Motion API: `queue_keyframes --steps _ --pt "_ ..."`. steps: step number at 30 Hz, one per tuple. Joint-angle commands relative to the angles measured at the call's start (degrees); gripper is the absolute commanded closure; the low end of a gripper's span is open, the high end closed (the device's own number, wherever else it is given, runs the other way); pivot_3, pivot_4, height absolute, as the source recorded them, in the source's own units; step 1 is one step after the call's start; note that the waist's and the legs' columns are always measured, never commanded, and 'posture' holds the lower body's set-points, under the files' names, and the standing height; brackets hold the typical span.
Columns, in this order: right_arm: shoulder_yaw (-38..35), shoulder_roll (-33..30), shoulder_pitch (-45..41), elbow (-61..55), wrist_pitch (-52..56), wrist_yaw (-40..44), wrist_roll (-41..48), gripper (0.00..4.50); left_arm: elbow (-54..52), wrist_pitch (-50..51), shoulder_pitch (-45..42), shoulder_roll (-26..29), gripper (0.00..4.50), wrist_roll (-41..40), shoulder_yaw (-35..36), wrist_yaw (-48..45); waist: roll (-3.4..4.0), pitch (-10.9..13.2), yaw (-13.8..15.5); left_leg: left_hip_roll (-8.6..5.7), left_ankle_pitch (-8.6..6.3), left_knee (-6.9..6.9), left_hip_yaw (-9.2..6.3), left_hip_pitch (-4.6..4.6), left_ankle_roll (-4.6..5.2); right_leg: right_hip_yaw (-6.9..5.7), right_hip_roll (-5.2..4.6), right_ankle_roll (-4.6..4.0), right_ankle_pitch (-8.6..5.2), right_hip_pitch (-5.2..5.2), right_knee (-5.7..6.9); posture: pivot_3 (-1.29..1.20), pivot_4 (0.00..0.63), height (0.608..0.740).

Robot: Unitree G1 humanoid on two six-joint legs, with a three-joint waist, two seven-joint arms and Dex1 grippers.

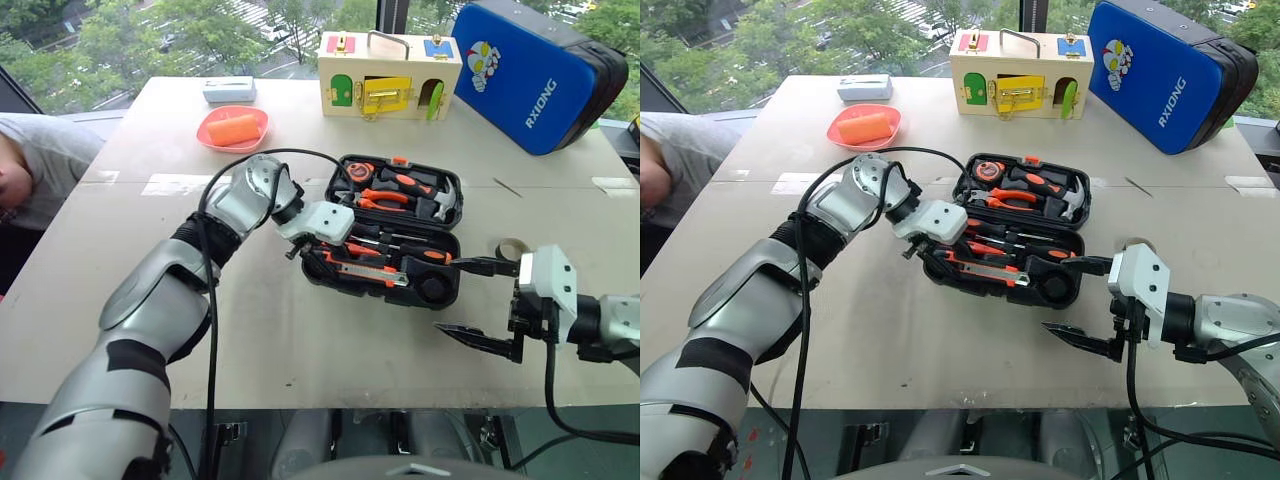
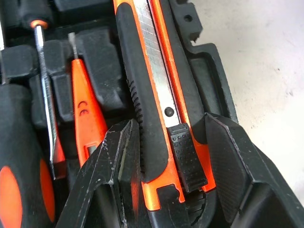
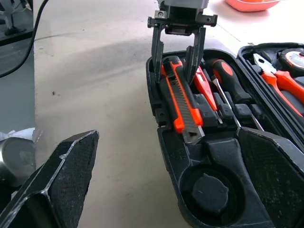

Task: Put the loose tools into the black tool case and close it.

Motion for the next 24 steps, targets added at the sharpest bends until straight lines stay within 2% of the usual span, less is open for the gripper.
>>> queue_keyframes --steps 1,3,4,7,8,13,16,24 --pt "-1.4 -0.1 -0.4 -1.4 0.0 -0.9 0.7 0.00 1.2 -0.5 -1.0 -0.1 2.79 -0.7 -0.4 -0.2 0.00 0.0 0.1 0.01 0.01 0.00 -0.01 0.00 -0.01 -0.01 0.00 0.00 0.00 0.00 0.01 0.00 0.150 0.735" --pt "-1.0 -0.2 -0.8 -0.9 -0.1 -1.1 0.5 0.00 1.7 -0.4 -1.3 -0.6 1.78 -1.0 0.1 -0.2 0.00 0.0 0.1 0.01 0.02 0.00 -0.01 0.00 -0.03 -0.01 0.00 0.00 0.00 0.00 0.01 0.00 0.150 0.735" --pt "-0.8 -0.2 -1.0 -0.7 -0.1 -1.1 0.4 0.00 1.7 -0.3 -1.5 -0.3 1.53 -1.2 0.0 -0.2 0.00 0.0 0.1 0.00 0.02 0.01 -0.01 0.00 -0.03 -0.01 0.01 0.00 0.00 0.00 0.01 0.00 0.150 0.735" --pt "-0.4 -0.3 -1.5 -0.3 -0.1 -1.1 0.3 0.00 0.3 1.1 -2.2 0.8 0.21 -3.0 -0.1 -0.2 -0.01 0.0 0.1 0.00 0.02 0.01 -0.01 -0.01 -0.03 -0.01 0.04 0.00 0.00 0.00 0.00 0.00 0.150 0.735" --pt "-0.3 -0.3 -1.8 -0.2 0.0 -1.0 0.3 0.00 -1.0 3.5 -2.5 1.6 0.03 -4.6 0.0 -0.2 -0.01 0.0 0.0 0.00 0.02 0.01 -0.01 -0.01 -0.03 -0.01 0.03 0.00 0.00 0.00 -0.01 0.00 0.150 0.735" --pt "0.1 -0.4 -2.6 0.7 -0.1 -0.6 0.0 0.00 -8.0 13.4 -3.7 6.7 0.03 -14.1 1.1 -0.2 0.00 0.0 -0.2 0.02 0.01 -0.02 -0.01 -0.02 -0.03 0.03 0.02 0.00 0.00 -0.03 -0.02 0.00 0.150 0.735" --pt "0.3 -0.5 -2.8 1.1 -0.3 -0.3 -0.3 0.00 -7.9 13.6 -2.8 7.3 0.78 -15.2 2.3 -0.2 -0.01 0.0 -0.1 0.01 0.01 0.02 -0.01 -0.02 -0.02 0.04 0.02 0.00 0.00 -0.02 -0.01 0.00 0.150 0.735" --pt "0.2 -0.7 -2.9 0.9 -0.1 -0.4 0.0 0.00 -3.9 8.6 -1.1 3.7 4.42 -9.6 2.8 -0.2 -0.01 0.0 0.0 0.00 0.01 0.03 -0.01 -0.02 -0.03 0.02 0.04 0.00 0.00 -0.02 -0.02 0.00 0.150 0.735"
